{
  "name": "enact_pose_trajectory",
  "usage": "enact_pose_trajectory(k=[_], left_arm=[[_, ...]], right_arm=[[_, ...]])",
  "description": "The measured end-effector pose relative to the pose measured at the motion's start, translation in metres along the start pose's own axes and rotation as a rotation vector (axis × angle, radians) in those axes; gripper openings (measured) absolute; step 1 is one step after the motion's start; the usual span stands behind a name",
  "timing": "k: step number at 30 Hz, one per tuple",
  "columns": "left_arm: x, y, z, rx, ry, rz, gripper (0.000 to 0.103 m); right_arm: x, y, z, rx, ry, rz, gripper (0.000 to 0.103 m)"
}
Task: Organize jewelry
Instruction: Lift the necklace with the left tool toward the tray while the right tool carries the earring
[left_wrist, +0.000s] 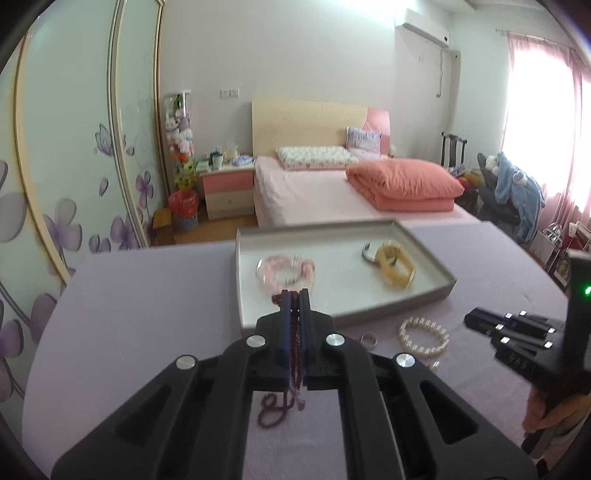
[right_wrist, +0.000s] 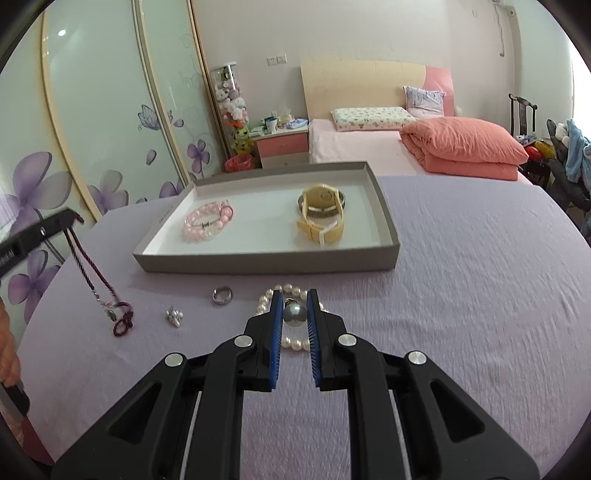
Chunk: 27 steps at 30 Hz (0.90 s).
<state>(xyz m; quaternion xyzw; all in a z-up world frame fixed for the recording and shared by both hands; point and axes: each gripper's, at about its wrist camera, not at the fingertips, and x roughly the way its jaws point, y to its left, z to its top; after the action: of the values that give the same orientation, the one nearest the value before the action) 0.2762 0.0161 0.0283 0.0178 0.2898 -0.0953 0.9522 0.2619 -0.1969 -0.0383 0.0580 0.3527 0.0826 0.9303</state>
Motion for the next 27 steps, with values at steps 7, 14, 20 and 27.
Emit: enact_pose_trajectory(k=[7, 14, 20, 27], left_arm=[[-0.014, -0.014, 0.048, 0.025, -0.066, -0.01, 0.005], [-0.021, -0.027, 0.1, 0.038, -0.144, 0.012, 0.005], [0.001, -0.033, 0.121, 0.024, -0.153, 0.02, 0.005], [0.043, -0.035, 0.133, 0.007, -0.135, 0.06, 0.005]], right_arm=[[0.0, 0.002, 0.02, -0.011, -0.034, 0.004, 0.014], [0.001, 0.001, 0.05, -0.01, -0.085, 0.006, 0.014], [0.016, -0.004, 0.07, 0.002, -0.094, -0.002, 0.014], [0.035, -0.004, 0.08, 0.01, -0.086, -0.004, 0.014]])
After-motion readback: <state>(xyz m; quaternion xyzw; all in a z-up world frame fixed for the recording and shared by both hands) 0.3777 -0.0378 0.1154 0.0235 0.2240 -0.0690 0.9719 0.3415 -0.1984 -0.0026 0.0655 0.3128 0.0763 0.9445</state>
